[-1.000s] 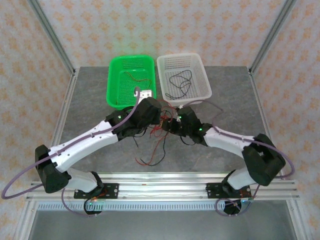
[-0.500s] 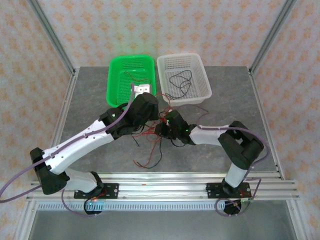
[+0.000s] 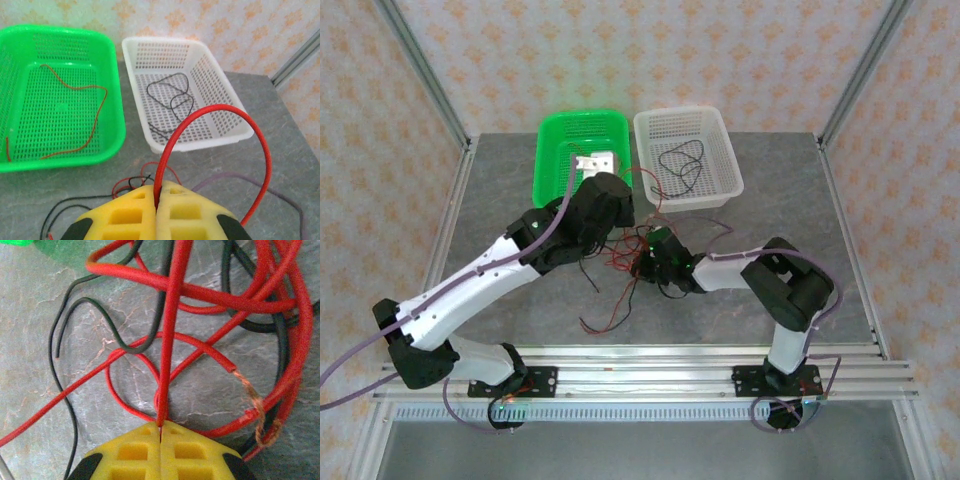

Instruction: Untangle the cables

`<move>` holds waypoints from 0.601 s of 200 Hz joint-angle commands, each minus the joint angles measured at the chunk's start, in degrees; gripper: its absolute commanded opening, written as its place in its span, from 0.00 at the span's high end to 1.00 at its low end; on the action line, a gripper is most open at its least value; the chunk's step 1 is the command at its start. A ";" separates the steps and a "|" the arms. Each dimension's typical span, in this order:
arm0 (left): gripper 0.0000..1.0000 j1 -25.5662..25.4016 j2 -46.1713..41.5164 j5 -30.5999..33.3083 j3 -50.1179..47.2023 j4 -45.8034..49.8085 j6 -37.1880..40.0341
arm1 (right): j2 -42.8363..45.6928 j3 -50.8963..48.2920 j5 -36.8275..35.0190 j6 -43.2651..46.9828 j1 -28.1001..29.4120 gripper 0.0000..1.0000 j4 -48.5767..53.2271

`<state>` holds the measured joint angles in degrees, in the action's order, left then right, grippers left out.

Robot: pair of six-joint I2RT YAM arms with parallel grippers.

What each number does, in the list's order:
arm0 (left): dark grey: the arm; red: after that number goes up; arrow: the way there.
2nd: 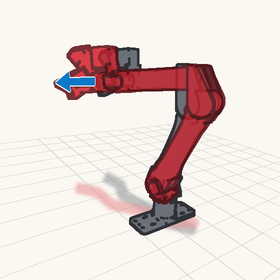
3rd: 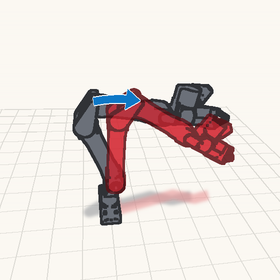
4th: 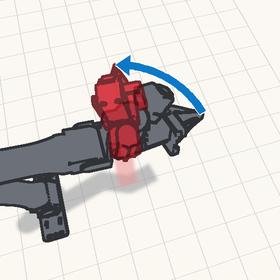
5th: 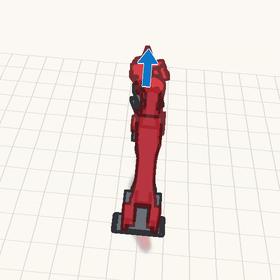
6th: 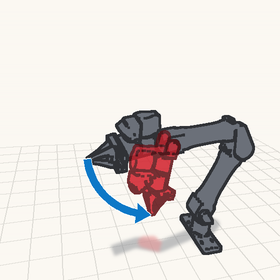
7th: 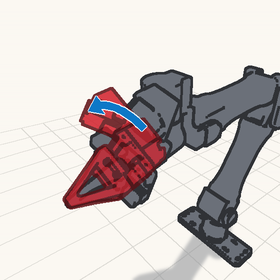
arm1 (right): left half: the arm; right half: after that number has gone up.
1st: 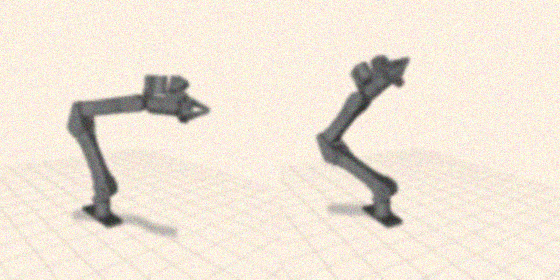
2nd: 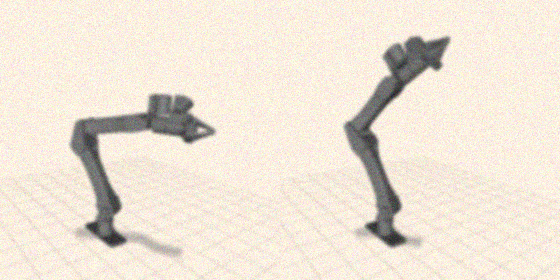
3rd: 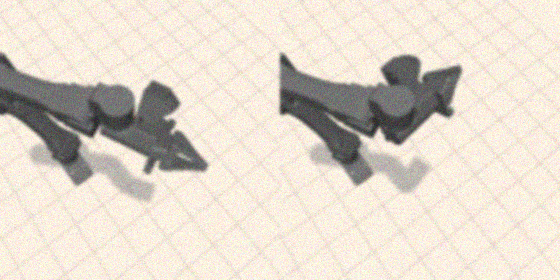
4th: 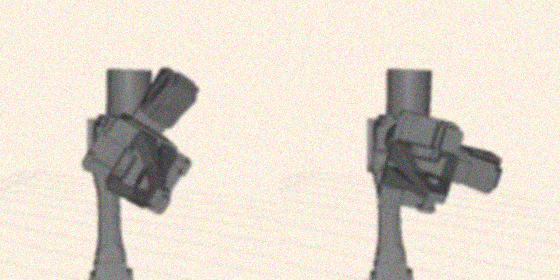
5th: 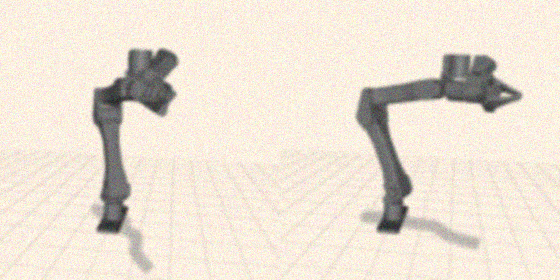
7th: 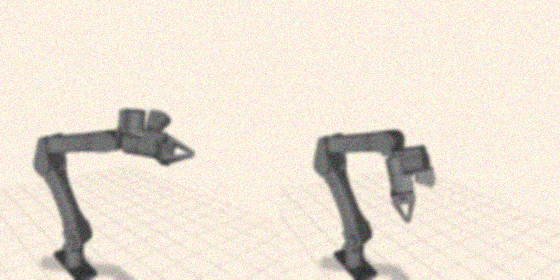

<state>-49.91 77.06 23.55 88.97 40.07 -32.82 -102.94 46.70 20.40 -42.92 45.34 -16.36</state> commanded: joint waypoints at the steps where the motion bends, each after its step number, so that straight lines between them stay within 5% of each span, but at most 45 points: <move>1: 1.00 -0.55 -0.86 4.28 4.59 1.32 3.16 | -1.13 -2.02 -5.33 -0.56 0.36 1.00 2.22; 120: 1.00 -0.01 2.52 13.80 21.03 3.87 12.00 | 0.63 -6.17 -12.14 -2.61 -0.94 1.00 5.82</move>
<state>-49.89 78.65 33.36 106.45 42.78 -24.29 -101.47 43.68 12.99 -44.95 45.54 -17.61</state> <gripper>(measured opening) 0.043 0.041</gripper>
